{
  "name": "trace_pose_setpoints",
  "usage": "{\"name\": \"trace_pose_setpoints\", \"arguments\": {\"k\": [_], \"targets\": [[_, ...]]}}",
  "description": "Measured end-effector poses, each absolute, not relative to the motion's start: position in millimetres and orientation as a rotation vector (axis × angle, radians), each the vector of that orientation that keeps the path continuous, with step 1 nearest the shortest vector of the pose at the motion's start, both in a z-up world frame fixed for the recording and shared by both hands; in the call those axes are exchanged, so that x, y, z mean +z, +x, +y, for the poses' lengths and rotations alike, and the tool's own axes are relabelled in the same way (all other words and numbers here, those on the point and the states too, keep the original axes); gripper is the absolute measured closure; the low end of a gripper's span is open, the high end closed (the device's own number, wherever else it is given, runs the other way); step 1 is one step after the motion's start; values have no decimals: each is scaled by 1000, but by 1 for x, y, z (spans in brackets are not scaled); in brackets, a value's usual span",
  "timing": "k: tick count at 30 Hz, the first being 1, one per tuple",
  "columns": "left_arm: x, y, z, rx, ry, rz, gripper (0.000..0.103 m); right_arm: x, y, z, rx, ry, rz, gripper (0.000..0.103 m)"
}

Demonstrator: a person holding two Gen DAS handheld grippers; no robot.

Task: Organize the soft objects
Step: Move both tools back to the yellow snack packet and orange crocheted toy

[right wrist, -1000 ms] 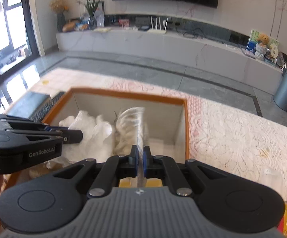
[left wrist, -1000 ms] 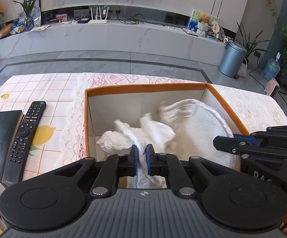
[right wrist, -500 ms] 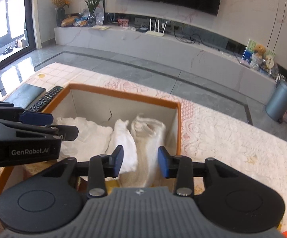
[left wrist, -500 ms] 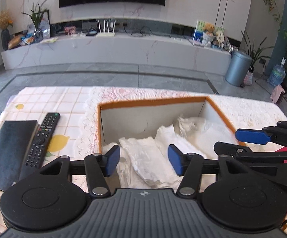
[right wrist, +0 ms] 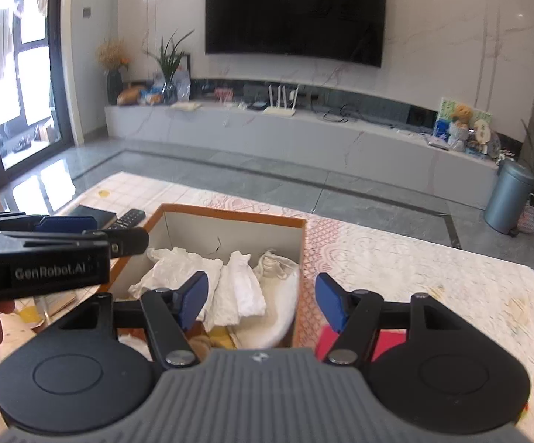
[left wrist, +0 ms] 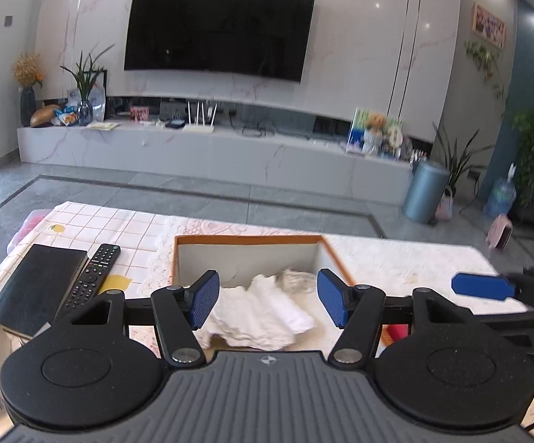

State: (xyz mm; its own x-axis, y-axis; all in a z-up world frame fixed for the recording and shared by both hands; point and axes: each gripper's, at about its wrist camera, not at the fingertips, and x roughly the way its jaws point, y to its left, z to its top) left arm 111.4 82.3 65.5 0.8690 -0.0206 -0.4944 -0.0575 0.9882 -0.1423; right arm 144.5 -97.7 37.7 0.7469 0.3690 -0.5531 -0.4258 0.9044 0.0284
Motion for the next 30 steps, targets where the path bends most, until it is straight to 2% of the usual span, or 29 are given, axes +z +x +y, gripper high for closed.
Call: {"name": "trace_pose_setpoints", "arguments": {"k": [8, 13, 30], "targets": [[61, 73, 49, -64, -220, 502, 31, 38, 87, -162, 304, -35, 540, 38], [55, 67, 14, -176, -163, 525, 32, 23, 67, -207, 190, 10, 558, 37], [25, 97, -116, -476, -32, 657, 35, -25, 58, -342, -77, 150, 636, 37]]}}
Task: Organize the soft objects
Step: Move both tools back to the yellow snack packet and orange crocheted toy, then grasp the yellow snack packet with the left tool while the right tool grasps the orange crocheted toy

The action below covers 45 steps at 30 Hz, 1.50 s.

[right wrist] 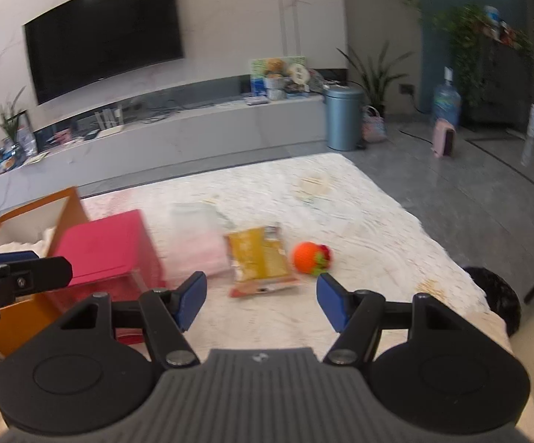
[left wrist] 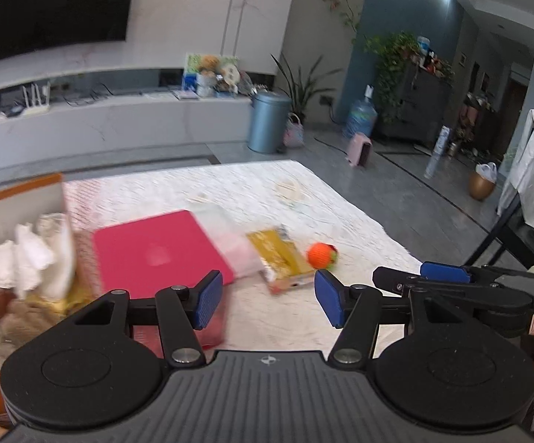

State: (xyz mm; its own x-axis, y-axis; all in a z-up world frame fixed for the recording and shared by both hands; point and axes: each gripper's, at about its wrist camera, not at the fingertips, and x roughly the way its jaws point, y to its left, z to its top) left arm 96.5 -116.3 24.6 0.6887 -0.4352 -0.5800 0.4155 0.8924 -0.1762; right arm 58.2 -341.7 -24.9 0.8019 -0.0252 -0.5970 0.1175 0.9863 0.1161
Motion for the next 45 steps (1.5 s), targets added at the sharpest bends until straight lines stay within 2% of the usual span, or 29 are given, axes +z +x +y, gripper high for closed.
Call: {"name": "trace_pose_setpoints", "arguments": {"k": [14, 24, 39, 45], "targets": [[-19, 158, -194, -437, -104, 834, 35, -60, 110, -393, -53, 90, 754, 38], [-70, 204, -222, -292, -137, 941, 32, -88, 169, -421, 18, -33, 869, 41], [-101, 239, -233, -214, -183, 985, 15, -125, 217, -419, 190, -129, 941, 43], [-107, 244, -249, -218, -74, 997, 11, -135, 229, -412, 227, -189, 945, 43]]}}
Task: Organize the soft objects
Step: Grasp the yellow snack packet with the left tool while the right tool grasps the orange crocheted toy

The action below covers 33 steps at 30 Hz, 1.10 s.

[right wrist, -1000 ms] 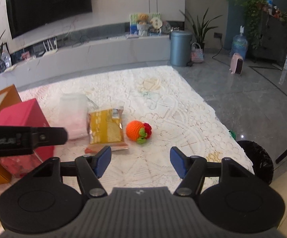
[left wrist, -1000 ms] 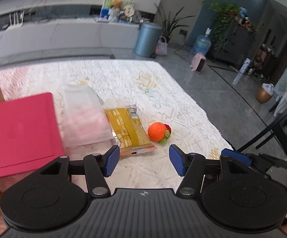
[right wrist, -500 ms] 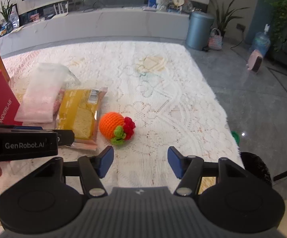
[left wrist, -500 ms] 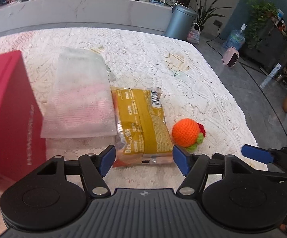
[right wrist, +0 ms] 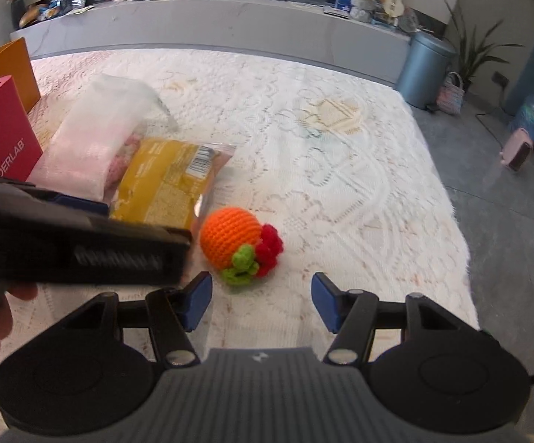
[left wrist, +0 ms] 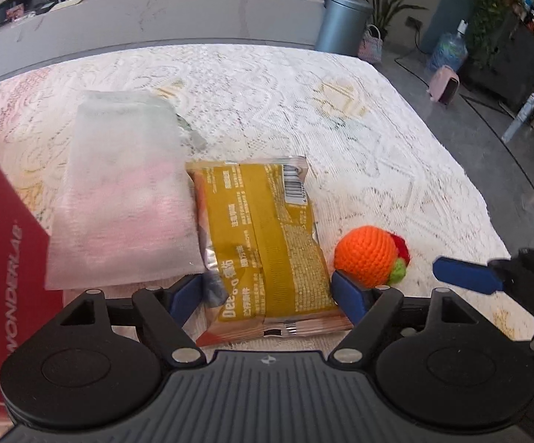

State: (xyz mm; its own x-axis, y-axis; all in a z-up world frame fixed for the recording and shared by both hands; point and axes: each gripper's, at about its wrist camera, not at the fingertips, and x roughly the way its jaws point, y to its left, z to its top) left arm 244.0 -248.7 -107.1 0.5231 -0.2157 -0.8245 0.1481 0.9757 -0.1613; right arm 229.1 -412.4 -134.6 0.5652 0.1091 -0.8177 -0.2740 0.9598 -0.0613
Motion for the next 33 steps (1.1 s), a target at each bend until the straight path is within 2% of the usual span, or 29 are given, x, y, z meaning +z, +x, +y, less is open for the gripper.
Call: {"name": "trace_pose_setpoints", "arguments": {"k": [4, 11, 14, 24, 26, 27, 30, 33], "targets": [[-109, 246, -253, -219, -34, 976, 11, -137, 231, -405, 265, -223, 937, 44], [-104, 239, -241, -270, -49, 966, 39, -136, 229, -402, 270, -258, 923, 44], [-100, 230, -233, -309, -67, 967, 45, -136, 227, -404, 265, -257, 922, 43], [-78, 215, -210, -374, -94, 989, 47, -136, 230, -385, 339, -367, 861, 44], [-79, 215, -208, -386, -103, 992, 47, -136, 231, -384, 343, -370, 854, 49], [-79, 215, -208, -388, -100, 993, 47, -136, 232, -385, 345, -360, 861, 55], [-79, 212, -205, -414, -150, 1012, 47, -135, 234, -395, 340, -289, 875, 56], [-76, 207, -205, -416, -140, 1010, 47, -129, 230, -399, 324, -249, 881, 64]]}}
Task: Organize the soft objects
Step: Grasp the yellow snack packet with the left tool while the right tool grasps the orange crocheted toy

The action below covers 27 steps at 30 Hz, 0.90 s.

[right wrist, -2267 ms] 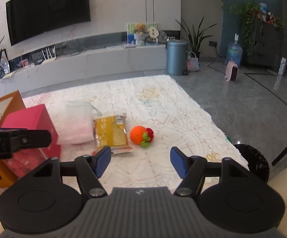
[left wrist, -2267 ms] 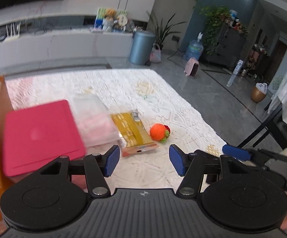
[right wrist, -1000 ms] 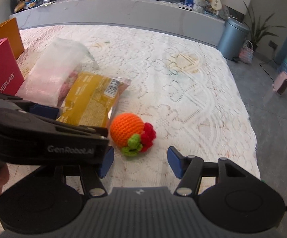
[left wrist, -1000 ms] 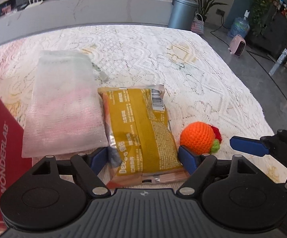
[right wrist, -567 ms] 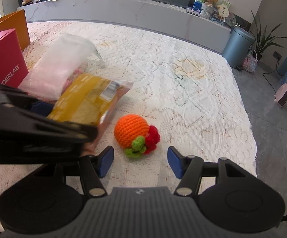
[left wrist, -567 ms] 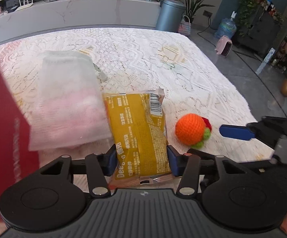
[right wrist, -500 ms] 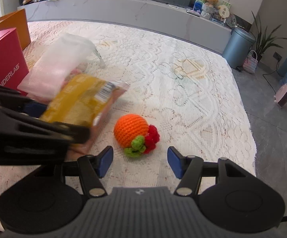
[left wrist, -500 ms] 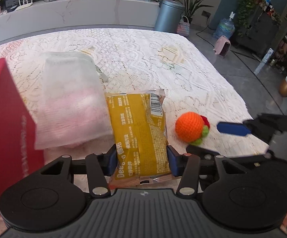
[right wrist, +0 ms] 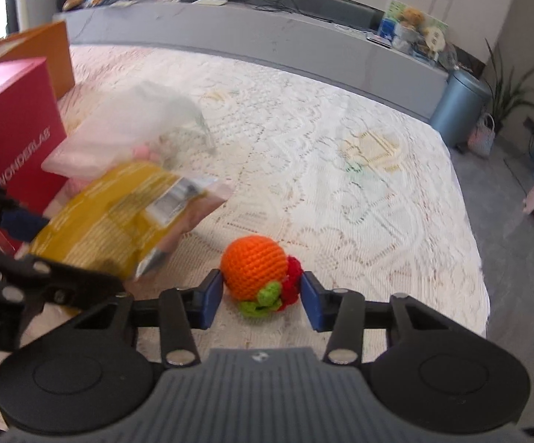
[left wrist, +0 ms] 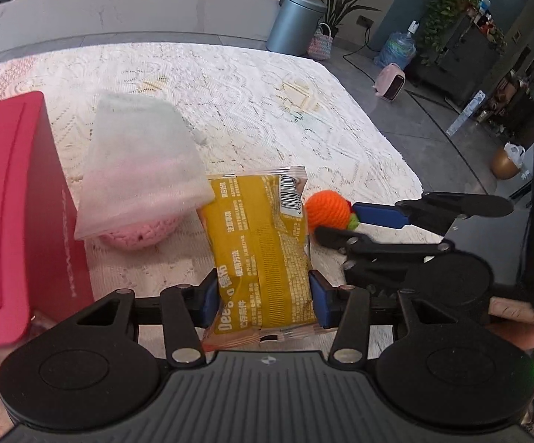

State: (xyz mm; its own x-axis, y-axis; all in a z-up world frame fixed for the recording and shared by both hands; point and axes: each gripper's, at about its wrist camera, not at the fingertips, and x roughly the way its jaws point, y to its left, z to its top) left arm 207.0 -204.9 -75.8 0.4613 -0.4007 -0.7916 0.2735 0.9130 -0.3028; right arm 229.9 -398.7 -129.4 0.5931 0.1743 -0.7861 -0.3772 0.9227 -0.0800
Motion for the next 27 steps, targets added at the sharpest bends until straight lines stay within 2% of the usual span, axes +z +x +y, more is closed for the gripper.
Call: {"name": "trace_pose_setpoints", "arguments": {"k": [15, 16, 18, 23, 27], "targets": [[-27, 144, -172, -507, -167, 940, 47, -63, 156, -394, 253, -35, 876, 71], [-21, 139, -168, -506, -170, 926, 47, -56, 149, -392, 252, -16, 866, 75], [-11, 130, -157, -498, -174, 903, 47, -46, 135, -385, 243, 12, 856, 103], [5, 109, -128, -471, -185, 850, 47, -31, 106, -362, 232, 25, 835, 103], [3, 99, -110, -444, -188, 863, 47, -42, 101, -345, 174, -36, 860, 102]]}}
